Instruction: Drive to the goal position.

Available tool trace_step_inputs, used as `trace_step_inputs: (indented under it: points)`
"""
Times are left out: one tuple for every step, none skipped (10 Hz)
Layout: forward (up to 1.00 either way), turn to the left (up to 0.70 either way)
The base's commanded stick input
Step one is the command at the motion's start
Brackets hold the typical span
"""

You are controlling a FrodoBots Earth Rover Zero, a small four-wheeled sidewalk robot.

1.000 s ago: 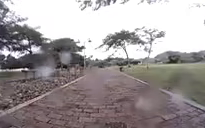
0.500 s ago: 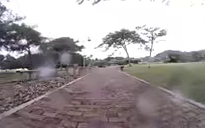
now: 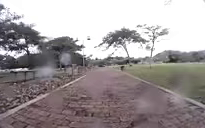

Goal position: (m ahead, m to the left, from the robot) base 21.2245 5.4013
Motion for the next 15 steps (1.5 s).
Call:
trace_step_inputs:
  points:
    - [0.70, 0.00]
    - [0.70, 0.00]
    - [0.70, 0.00]
    - [0.70, 0.00]
    - [0.70, 0.00]
    - [0.70, 0.00]
    - [0.70, 0.00]
    - [0.70, 0.00]
    - [0.70, 0.00]
    - [0.70, 0.00]
    - [0.70, 0.00]
    - [0.70, 0.00]
    - [0.70, 0.00]
    - [0.70, 0.00]
    - [0.70, 0.00]
